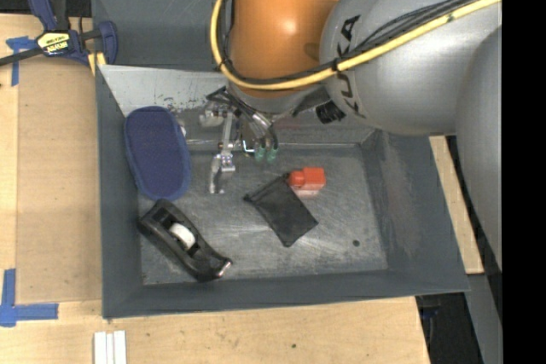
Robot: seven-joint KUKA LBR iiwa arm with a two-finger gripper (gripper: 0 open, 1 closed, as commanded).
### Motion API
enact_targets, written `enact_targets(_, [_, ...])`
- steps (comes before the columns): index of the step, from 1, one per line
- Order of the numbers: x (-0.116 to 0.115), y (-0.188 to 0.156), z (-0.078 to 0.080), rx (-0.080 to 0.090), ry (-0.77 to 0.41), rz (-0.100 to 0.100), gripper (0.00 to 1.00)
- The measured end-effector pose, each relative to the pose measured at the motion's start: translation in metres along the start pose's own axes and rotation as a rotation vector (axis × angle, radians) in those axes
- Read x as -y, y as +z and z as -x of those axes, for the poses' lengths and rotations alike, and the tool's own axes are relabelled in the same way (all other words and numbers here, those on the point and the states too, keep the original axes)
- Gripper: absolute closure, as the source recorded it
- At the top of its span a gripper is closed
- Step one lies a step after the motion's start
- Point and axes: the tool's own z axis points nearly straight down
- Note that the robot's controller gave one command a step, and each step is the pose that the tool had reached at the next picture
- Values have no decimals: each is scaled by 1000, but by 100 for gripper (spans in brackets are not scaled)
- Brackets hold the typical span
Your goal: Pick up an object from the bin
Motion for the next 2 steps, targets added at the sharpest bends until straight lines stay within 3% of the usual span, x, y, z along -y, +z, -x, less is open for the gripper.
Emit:
enact_targets(1, [-42,127,13,19,-112,1,0])
enact_targets(2, [-38,115,11,8,60,-1,0])
